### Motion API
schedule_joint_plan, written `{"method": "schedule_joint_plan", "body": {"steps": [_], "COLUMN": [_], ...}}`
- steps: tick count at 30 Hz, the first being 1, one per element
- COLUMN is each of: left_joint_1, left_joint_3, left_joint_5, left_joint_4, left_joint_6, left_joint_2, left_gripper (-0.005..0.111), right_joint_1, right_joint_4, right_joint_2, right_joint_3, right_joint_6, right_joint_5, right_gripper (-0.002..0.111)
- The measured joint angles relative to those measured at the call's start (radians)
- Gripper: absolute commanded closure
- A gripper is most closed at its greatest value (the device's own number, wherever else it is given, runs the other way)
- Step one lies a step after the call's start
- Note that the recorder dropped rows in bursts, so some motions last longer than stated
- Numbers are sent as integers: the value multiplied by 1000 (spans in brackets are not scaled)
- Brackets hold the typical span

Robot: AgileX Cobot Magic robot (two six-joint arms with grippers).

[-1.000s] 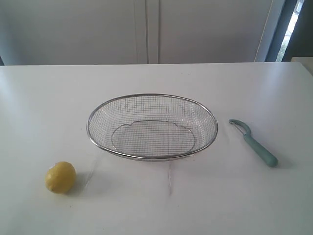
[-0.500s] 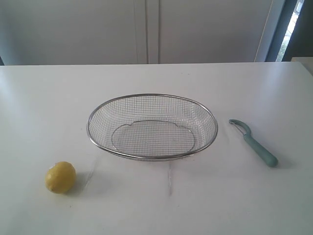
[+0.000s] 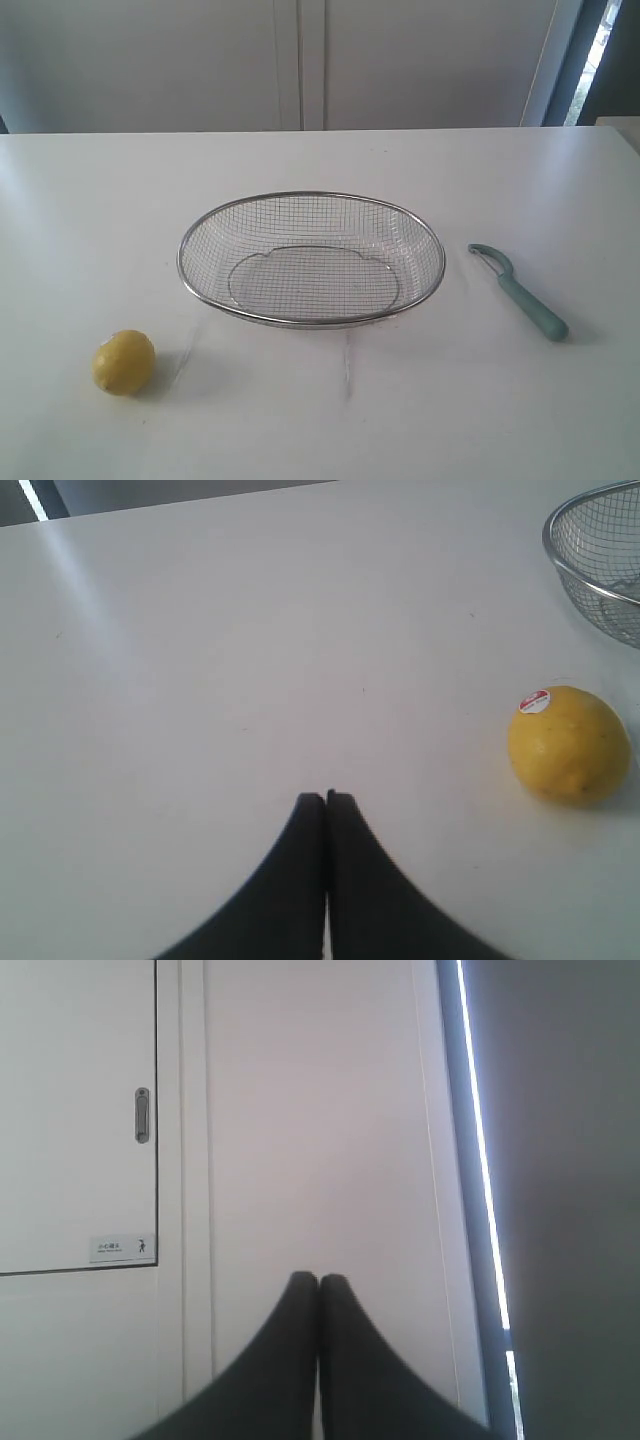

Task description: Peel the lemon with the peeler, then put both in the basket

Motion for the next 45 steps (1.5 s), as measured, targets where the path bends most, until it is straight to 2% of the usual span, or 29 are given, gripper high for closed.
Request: {"method": "schedule_joint_plan", "body": {"steps": [13,18,23,30,35,45], "left_joint_1": [0,0,0,0,0,0], "left_joint_3": [0,0,0,0,0,0], "left_joint_5": [0,0,0,0,0,0], "left_joint_4": [0,0,0,0,0,0], "left_joint_6": [0,0,0,0,0,0], "left_joint_2": [0,0,0,0,0,0], "left_gripper": [107,107,107,107,107,107], "right_joint_1": [0,0,0,0,0,0], "right_joint_4": [0,34,186,238,243,246], "right_joint_2": [0,0,0,8,106,447], "right_joint_3": [0,0,0,0,-28,-226], "right_joint_6": [61,-42,-179,-218,-186,-182], "right_joint_5": [-38,-48,-48,-49,-11,239], "right_gripper": [108,108,108,108,108,108]}}
